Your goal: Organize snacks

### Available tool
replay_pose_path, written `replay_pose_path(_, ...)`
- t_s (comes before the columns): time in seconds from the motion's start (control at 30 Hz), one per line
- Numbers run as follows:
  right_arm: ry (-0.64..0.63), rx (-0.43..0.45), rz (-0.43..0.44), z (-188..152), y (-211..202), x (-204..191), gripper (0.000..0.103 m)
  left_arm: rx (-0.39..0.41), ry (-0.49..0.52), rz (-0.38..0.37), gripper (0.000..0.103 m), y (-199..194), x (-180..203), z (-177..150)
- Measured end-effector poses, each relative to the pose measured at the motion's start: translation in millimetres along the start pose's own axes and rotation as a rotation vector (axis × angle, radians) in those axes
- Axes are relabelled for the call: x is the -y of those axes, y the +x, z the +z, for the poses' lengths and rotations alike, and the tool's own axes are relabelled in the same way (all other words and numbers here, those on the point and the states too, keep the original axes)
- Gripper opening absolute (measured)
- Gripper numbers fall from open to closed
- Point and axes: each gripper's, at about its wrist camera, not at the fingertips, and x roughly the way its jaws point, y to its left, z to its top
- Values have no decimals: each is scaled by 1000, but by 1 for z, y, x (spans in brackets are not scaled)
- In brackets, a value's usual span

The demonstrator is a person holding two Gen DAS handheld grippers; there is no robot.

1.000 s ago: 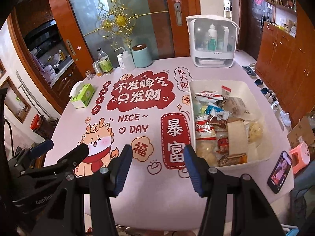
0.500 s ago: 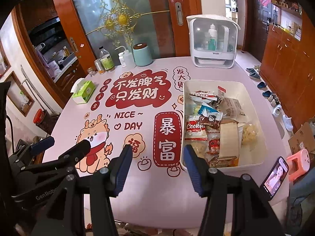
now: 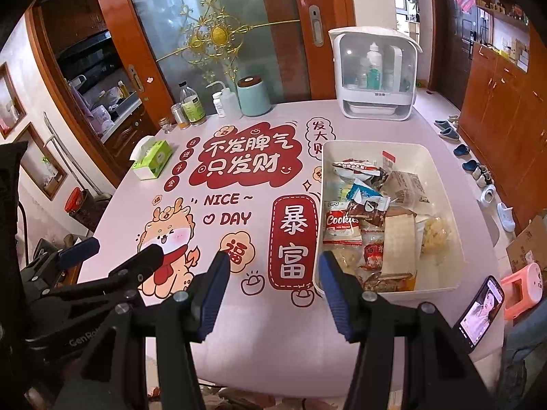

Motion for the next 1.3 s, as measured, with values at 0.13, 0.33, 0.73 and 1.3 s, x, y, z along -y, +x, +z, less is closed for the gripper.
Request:
replay_pose_path(0.13,-2,1,-1,0,0,0,55,1,-1,1,96,0,1,0)
replay_pose_path(0.33,-2,2,1,0,0,1,55,-6,2,5,96,0,4,-6)
replay_pose_path(0.73,0,0,5,0,0,2,55,-21,8,-1,96,3,6,-13)
replay_pose_path(1.3,3,1,9,-1,1,3,55,-25,12,2,96,6,9,-10)
